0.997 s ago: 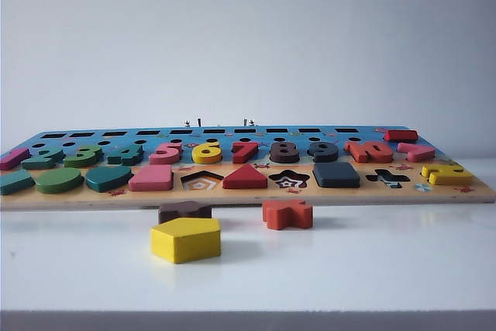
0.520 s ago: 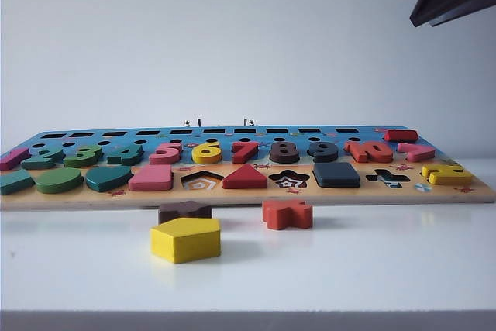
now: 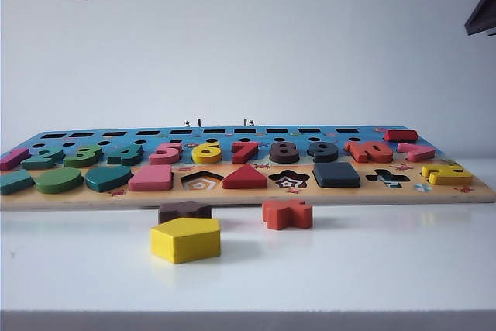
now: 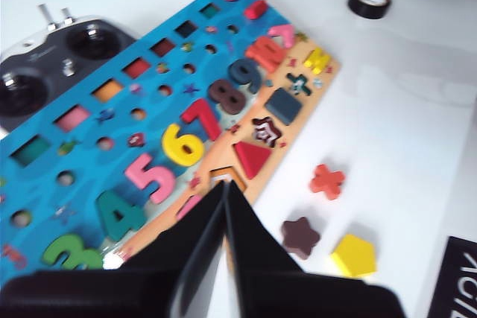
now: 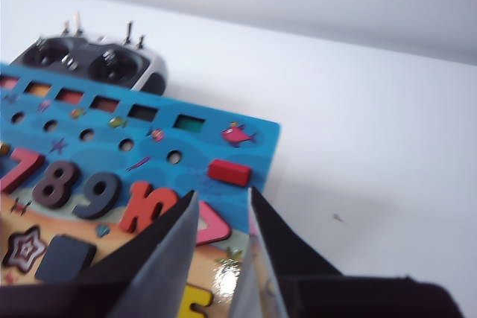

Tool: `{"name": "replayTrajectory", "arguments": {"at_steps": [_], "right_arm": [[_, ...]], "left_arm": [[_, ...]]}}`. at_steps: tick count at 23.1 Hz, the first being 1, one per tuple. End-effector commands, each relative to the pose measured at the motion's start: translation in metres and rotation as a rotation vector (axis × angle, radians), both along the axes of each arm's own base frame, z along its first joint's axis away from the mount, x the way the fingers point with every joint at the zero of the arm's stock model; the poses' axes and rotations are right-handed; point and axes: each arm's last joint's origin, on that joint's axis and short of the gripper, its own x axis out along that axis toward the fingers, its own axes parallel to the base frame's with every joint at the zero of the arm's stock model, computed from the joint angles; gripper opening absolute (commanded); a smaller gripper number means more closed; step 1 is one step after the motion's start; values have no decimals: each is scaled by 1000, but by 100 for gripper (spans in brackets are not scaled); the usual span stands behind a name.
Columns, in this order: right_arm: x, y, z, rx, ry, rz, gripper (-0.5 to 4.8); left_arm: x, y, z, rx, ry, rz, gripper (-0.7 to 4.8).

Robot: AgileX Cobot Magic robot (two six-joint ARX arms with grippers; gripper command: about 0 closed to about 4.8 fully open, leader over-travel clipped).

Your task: Insert the cube into the slot.

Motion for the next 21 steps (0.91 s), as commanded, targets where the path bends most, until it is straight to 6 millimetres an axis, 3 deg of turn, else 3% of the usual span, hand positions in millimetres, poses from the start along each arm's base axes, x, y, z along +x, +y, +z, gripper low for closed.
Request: {"name": "replayTrajectory", "arguments": {"at_steps": [1, 8, 12, 15, 17, 21], "right_arm": [[-6, -18, -2, 134, -39, -132, 134], [-15, -45, -24, 277, -99, -355, 134], [-20, -48, -36, 280, -122, -378, 129], [-23, -49, -44, 285, -165, -373, 94], [-26, -49, -55, 279, -194, -367, 0], [-29, -49, -69, 210, -216, -348, -6]], "left_arm": [[-5, 8, -6, -5, -28, 60, 17], [-12, 21, -14, 9, -101, 193, 17], [-15, 27, -17, 17, -155, 267, 17], [-17, 31, -21, -5, -212, 346, 17], [-19, 36, -28, -30, -280, 456, 17], [-24, 42, -41, -37, -363, 586, 17]]}}
